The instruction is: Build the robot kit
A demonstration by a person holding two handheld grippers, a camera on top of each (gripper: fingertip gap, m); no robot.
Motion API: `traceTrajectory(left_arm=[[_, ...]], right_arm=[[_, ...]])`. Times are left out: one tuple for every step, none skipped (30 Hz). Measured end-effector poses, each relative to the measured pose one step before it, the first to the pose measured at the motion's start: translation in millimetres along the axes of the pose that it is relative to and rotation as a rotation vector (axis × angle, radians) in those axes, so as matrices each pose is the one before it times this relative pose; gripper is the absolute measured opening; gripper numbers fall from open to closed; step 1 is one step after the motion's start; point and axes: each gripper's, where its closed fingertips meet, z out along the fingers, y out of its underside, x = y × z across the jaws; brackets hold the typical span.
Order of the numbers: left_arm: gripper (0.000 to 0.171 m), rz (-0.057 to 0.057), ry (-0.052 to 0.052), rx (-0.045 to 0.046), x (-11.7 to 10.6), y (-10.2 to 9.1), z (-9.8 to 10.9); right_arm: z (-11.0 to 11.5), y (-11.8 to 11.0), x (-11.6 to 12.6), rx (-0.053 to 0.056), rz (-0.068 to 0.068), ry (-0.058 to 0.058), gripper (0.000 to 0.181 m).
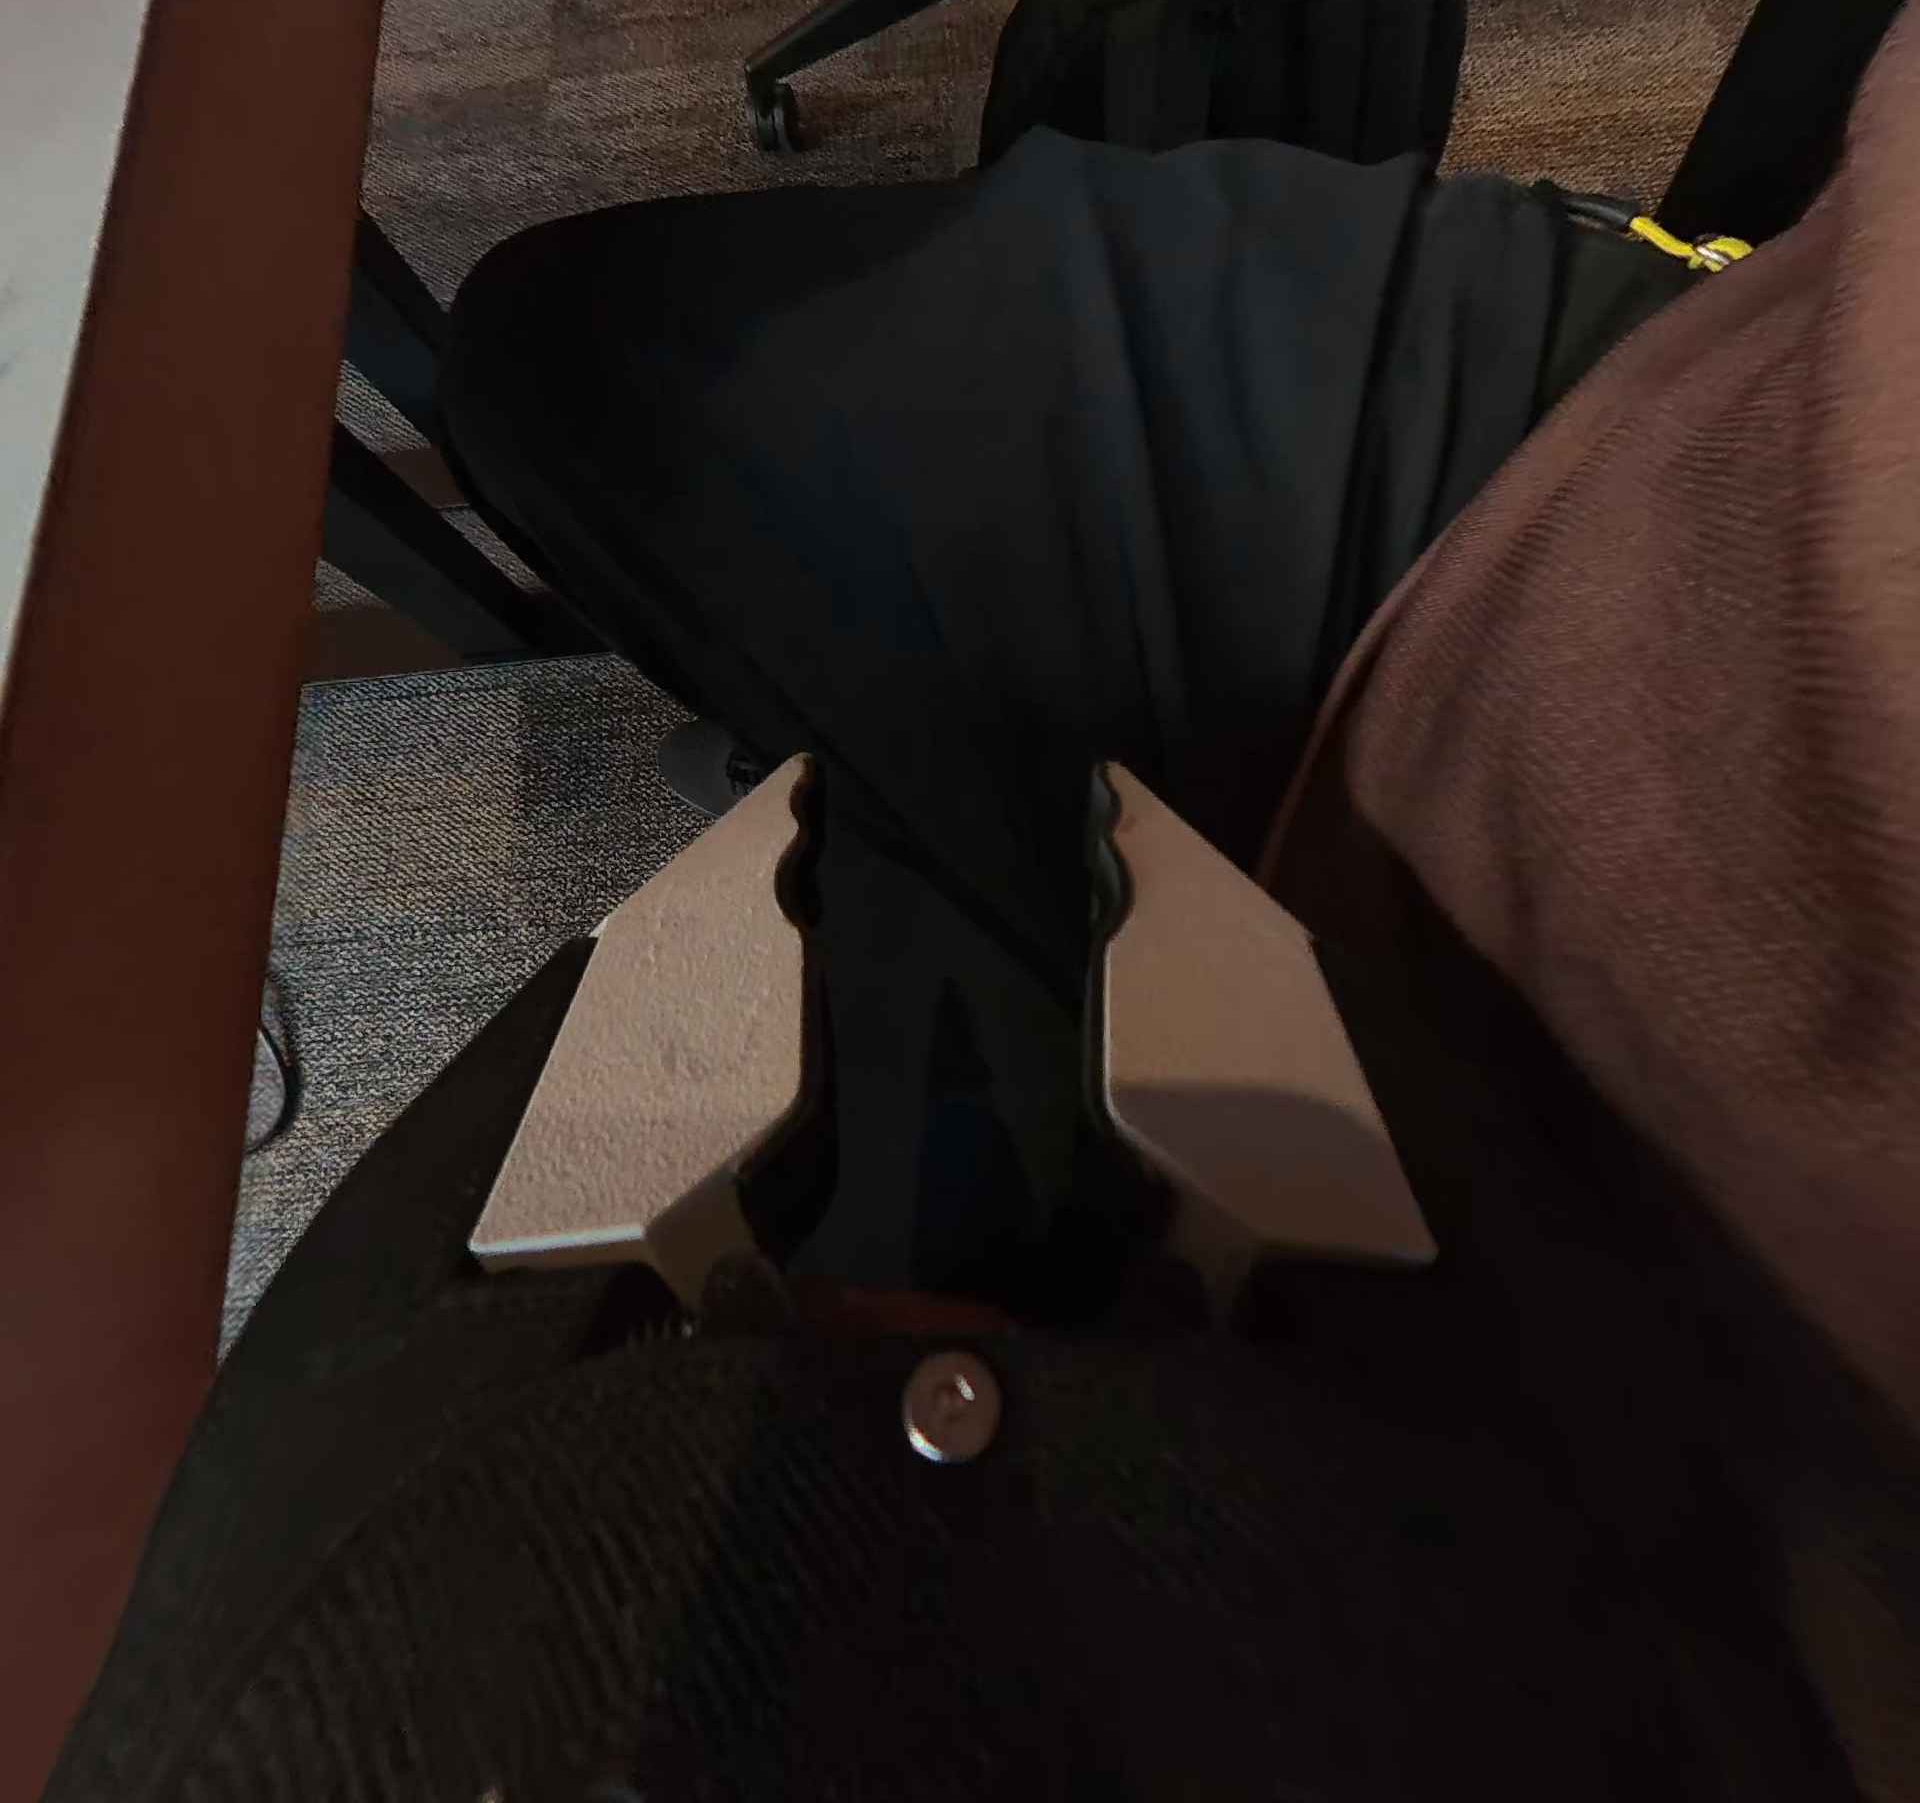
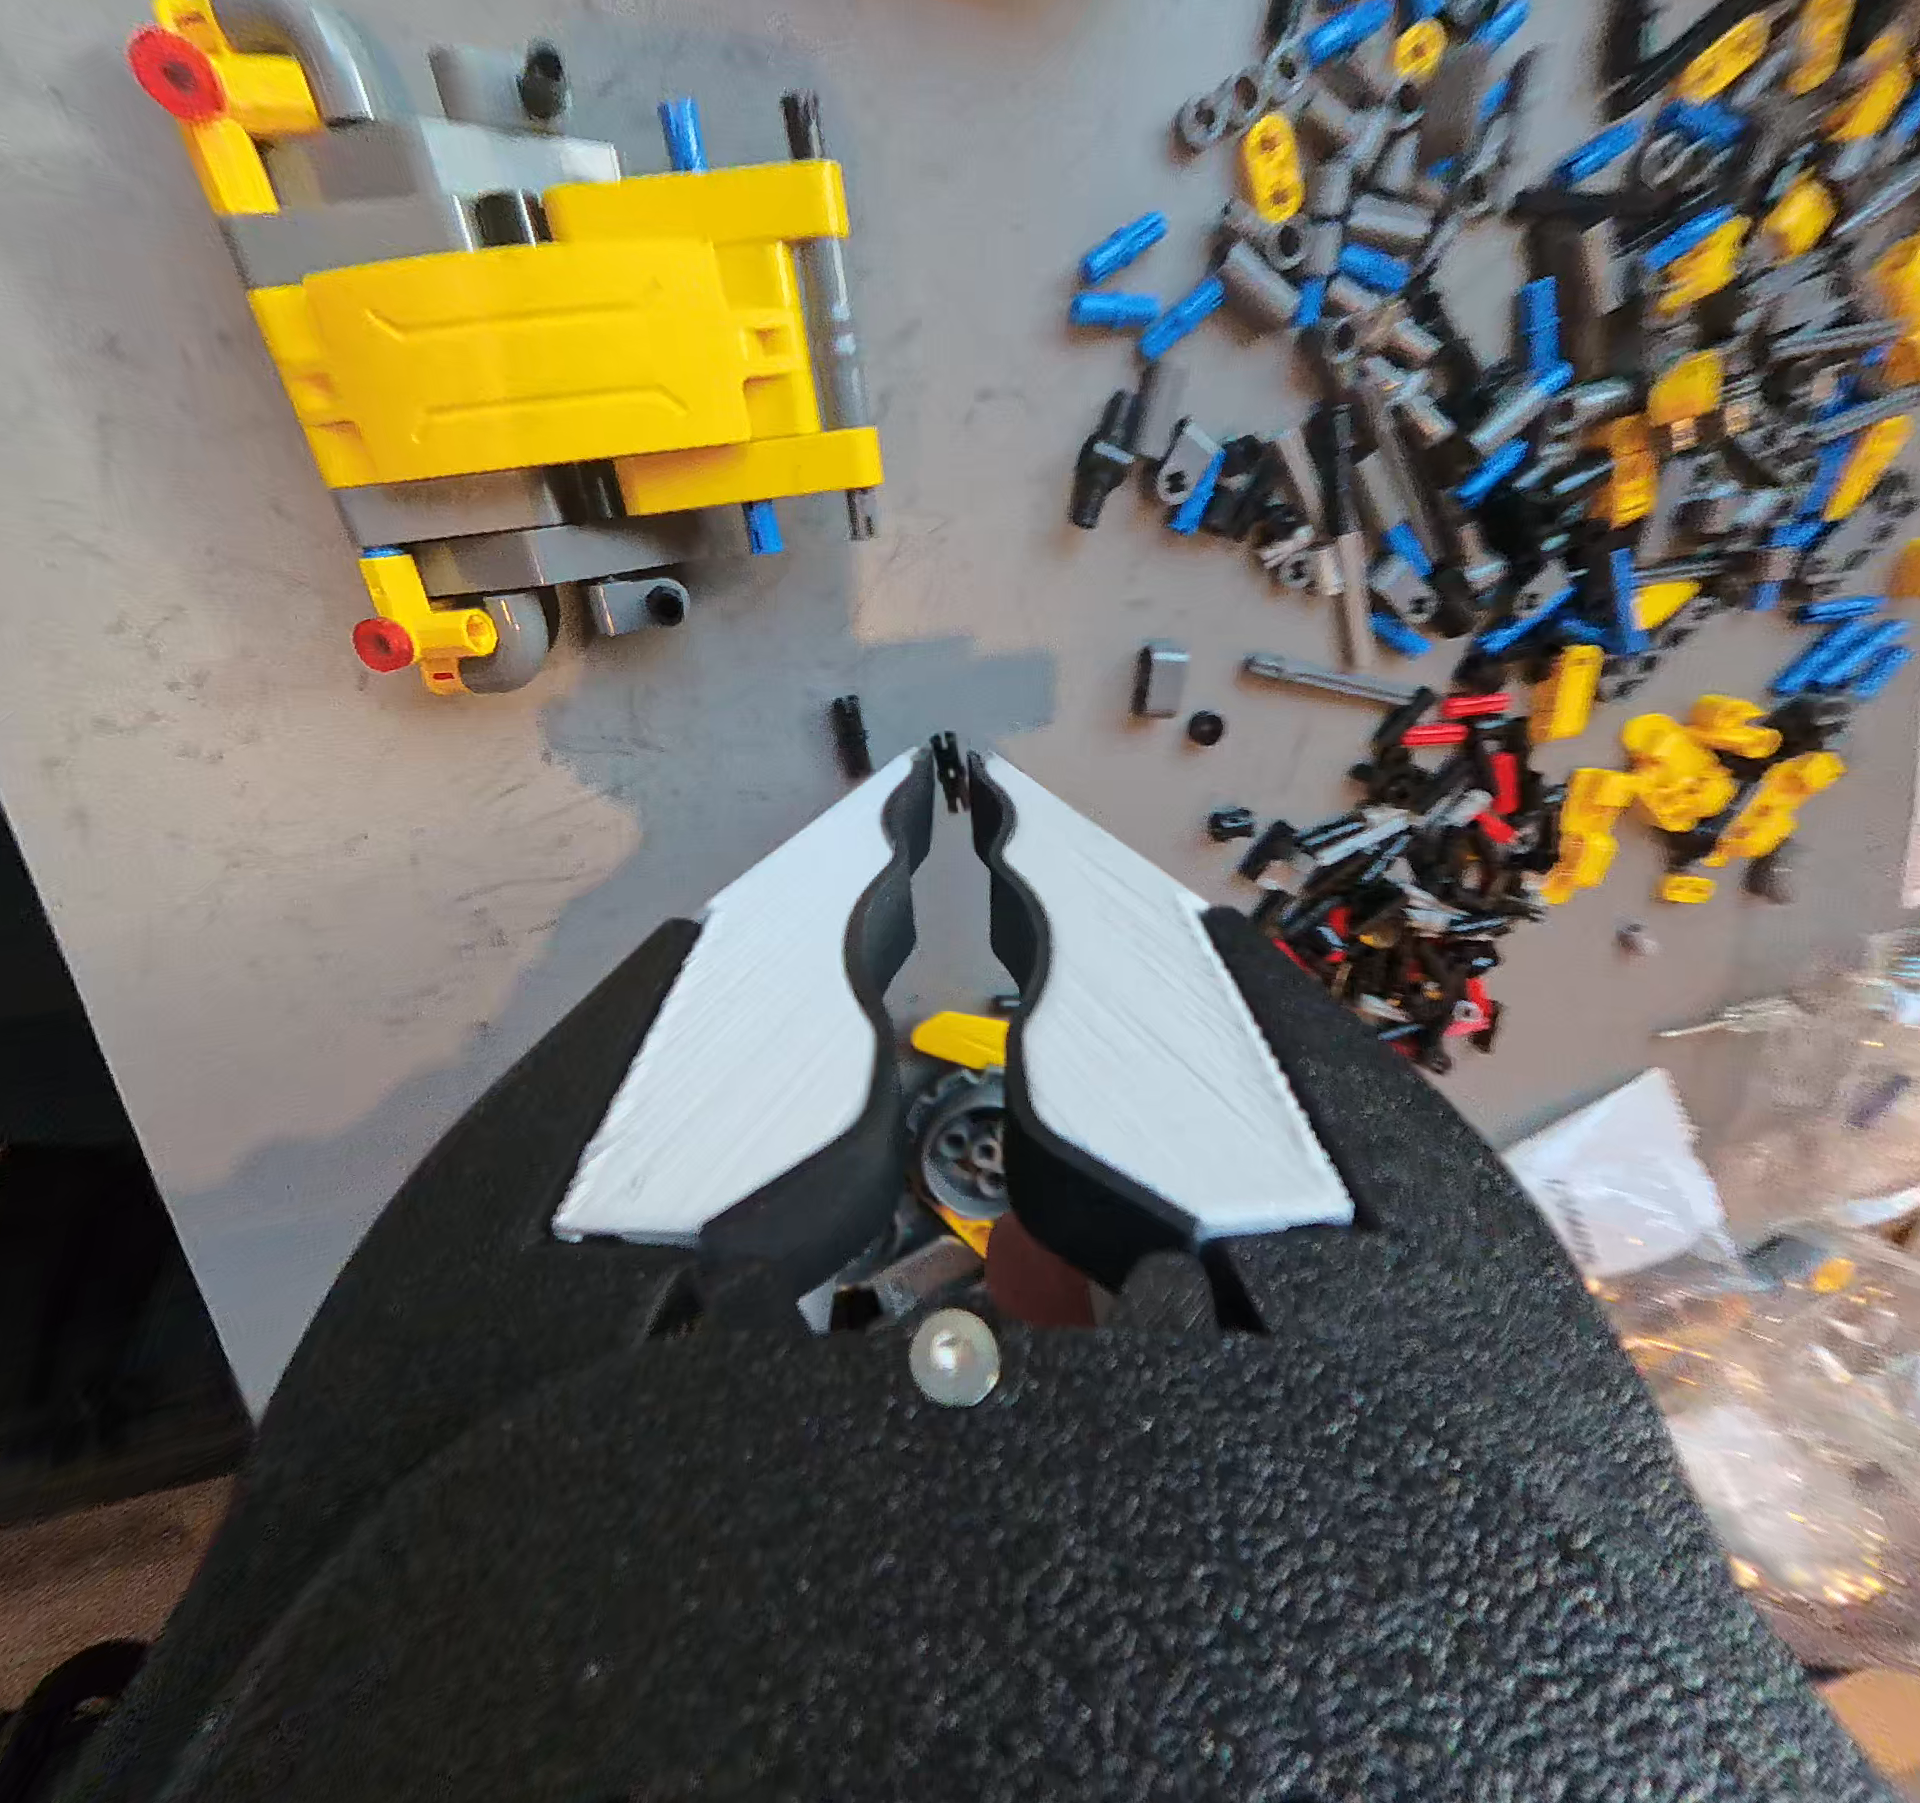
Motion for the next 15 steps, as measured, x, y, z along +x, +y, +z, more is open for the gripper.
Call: traceTrajectory(left_arm=[[0.049,0.0086,-0.0015,-0.00449,0.71,0.32,0.74],[0.049,0.0117,-0.0025,-0.00322,0.47,0.41,0.53],[0.049,0.0112,-0.0061,-0.0025,-0.42,0.54,0.35],[0.049,0.008,-0.0058,-0.00347,-0.79,0.77,0.24],[0.049,0.0029,-0.0045,-0.00323,-1.0,0.81,0.14],[0.049,-0.003,-0.002,-0.00207,-1.05,0.71,0.29],[0.049,-0.0068,0.0011,-0.00069,-0.77,0.47,0.2],[0.049,-0.0076,0.0036,0.00009,-0.31,0.17,0.0],[0.049,-0.0061,0.0039,0.00145,0.07,-0.34,0.05],[0.049,-0.0031,0.0038,0.00305,0.53,-0.61,-0.15],[0.049,0.0004,0.0036,0.0027,0.95,-0.66,-0.01],[0.049,0.0031,0.0031,0.0006,1.16,-0.38,0.1],[0.049,0.0051,0.0032,-0.00014,1.47,-0.16,0.32],[0.049,0.0056,0.0032,-0.00102,1.39,-0.07,0.43],[0.049,0.0048,0.0027,-0.00222,1.12,0.23,0.38]], right_arm=[[5.11,2.47,-2.88,-0.0111,0.0072,-0.0081,0.006],[2.74,1.13,-0.65,-0.0029,0.0037,0.0018,0.007],[-0.25,-0.6,0.76,0.0103,0.0052,0.0068,0.007],[-2.68,-1.16,2.15,0.0156,0.0103,0.0099,0.006],[-4.24,-0.46,2.57,0.013,0.0114,0.0077,0.006],[-5.32,-0.15,2.52,0.0135,0.0103,0.0049,0.007],[-6.25,0.64,3.15,0.011,0.0085,0.0073,0.008],[-6.5,2.09,4.34,0.0047,0.0083,0.0136,0.007],[-6.47,3.26,5.48,-0.0008,0.0106,0.0166,0.007],[-5.86,4.33,6.09,-0.0043,0.0145,0.0167,0.007],[-4.66,5.26,6.44,-0.0072,0.0208,0.0147,0.007],[-2.71,6.15,5.88,-0.0137,0.0292,0.0077,0.007],[-0.45,7.36,4.45,-0.0256,0.0314,-0.0006,0.007],[1.51,8.12,3.72,-0.0345,0.0226,-0.0003,0.008],[2.86,7.12,2.32,-0.0322,0.011,-0.0011,0.008]])
